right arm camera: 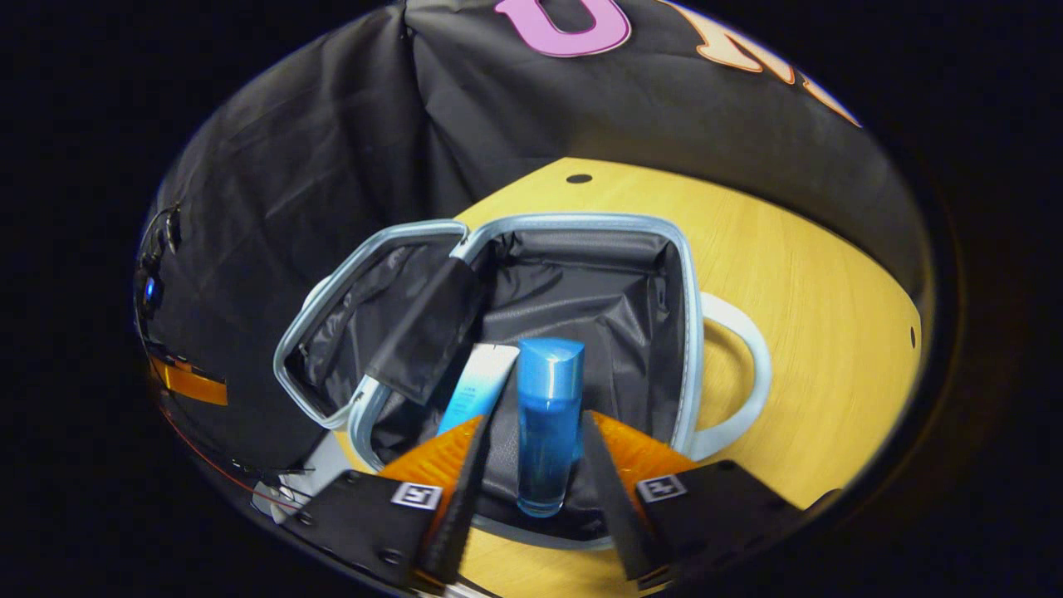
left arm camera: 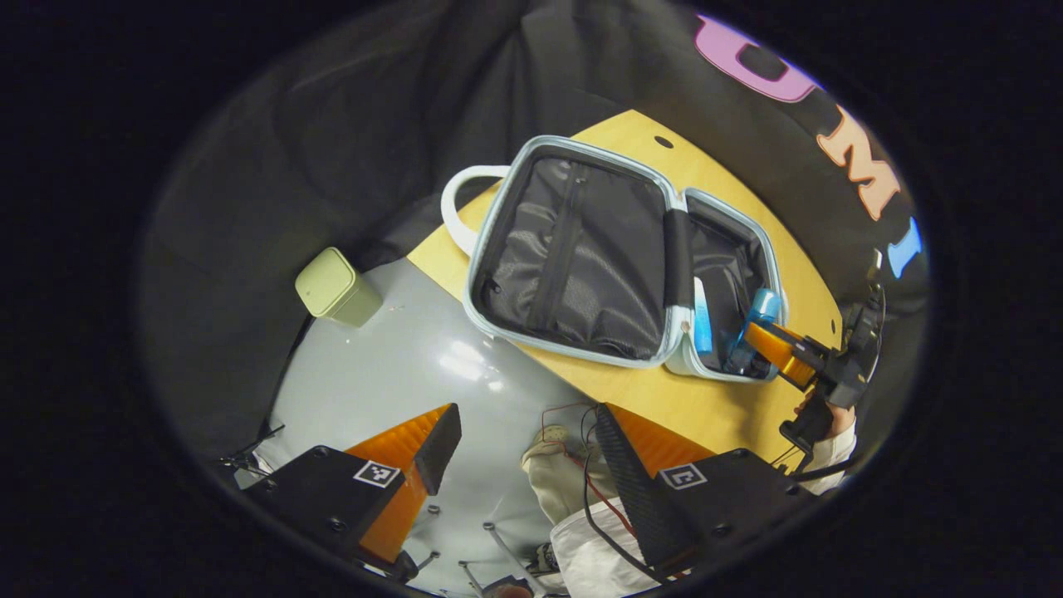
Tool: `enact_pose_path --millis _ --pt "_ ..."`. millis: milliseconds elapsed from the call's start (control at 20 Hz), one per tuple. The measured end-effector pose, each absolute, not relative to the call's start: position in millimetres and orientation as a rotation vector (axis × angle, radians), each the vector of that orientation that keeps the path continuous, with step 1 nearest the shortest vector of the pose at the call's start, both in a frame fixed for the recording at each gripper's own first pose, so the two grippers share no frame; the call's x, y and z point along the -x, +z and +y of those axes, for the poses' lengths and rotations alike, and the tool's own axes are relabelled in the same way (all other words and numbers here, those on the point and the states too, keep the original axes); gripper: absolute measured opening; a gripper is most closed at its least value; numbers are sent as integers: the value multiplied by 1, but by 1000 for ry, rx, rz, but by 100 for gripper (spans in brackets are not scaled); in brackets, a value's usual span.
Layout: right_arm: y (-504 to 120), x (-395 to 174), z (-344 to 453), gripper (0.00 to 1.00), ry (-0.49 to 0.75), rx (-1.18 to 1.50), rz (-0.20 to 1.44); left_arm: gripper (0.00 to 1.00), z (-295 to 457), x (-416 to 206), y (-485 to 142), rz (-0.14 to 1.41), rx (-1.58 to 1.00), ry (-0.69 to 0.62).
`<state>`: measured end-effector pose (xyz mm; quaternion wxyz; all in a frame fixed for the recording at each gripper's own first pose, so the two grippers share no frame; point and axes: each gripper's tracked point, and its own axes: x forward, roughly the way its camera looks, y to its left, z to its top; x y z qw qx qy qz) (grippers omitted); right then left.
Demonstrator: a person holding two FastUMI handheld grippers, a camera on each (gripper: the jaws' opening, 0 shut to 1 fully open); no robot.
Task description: First open the suitcase, pack the skin care products into it, and then close the suitcase.
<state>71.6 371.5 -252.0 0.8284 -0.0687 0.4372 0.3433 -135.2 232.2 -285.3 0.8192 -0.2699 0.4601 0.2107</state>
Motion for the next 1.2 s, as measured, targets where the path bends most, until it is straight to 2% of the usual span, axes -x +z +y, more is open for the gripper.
enact_pose_path --millis 100,150,200,450,750,1000,1100,1200 --pt "-231 -83 370 98 722 96 866 99 255 131 -281 960 585 478" --pt "-217 -86 365 95 713 69 831 97 270 128 -281 950 588 496" --pt "-204 -91 359 98 700 46 793 97 284 125 -280 940 591 514" --pt "-140 -110 297 98 591 -31 609 97 359 97 -288 896 600 604" --pt "-93 -121 189 98 366 1 486 96 417 52 -318 886 626 610" --pt "-66 -104 116 98 193 -42 435 95 433 26 -351 898 696 610" --pt "-58 -97 87 98 129 -51 415 92 433 23 -361 907 734 603" --pt "-54 -90 66 98 74 -77 412 77 433 19 -368 917 753 598"
